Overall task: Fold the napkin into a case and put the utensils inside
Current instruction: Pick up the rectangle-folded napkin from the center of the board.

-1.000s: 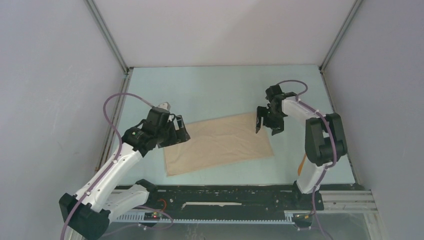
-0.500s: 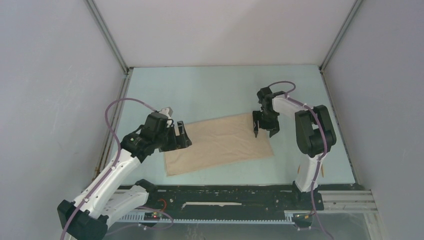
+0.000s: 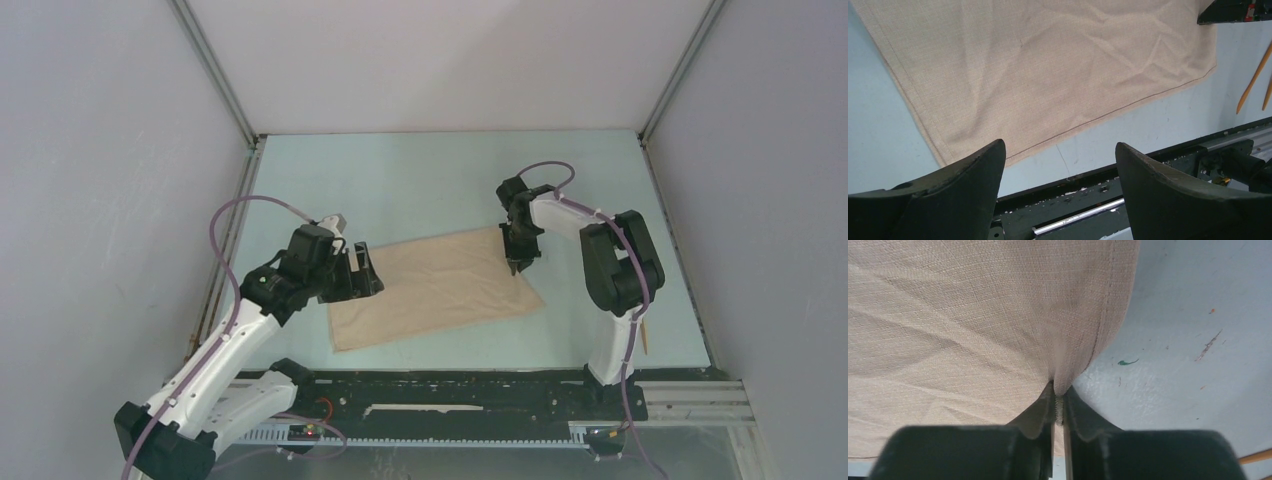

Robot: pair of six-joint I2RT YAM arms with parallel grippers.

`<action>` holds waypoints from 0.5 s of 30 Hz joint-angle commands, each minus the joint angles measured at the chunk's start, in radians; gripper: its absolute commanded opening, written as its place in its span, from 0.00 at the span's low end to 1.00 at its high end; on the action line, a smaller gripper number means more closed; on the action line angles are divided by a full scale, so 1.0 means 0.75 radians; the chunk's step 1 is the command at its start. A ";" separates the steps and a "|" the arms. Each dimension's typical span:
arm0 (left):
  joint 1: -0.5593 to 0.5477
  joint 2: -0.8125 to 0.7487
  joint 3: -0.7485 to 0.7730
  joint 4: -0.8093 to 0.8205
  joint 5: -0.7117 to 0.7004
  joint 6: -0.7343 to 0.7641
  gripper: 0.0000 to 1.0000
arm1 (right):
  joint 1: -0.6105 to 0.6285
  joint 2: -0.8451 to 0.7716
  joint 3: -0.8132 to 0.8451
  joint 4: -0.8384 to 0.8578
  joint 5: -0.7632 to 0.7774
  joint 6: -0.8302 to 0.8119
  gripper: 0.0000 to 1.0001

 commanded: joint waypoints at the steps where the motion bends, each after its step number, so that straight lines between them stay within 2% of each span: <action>1: 0.015 -0.034 0.051 -0.001 0.005 0.051 0.88 | -0.007 0.005 -0.016 0.066 0.162 -0.033 0.06; 2: 0.017 -0.037 0.049 -0.001 0.004 0.051 0.88 | -0.008 0.001 -0.015 0.051 0.187 -0.050 0.01; 3: 0.017 -0.038 0.048 -0.002 0.005 0.051 0.88 | -0.010 -0.001 -0.011 0.026 0.215 -0.066 0.00; 15: 0.019 -0.051 0.026 0.007 0.080 0.044 0.88 | -0.237 -0.031 0.001 -0.091 0.527 -0.186 0.00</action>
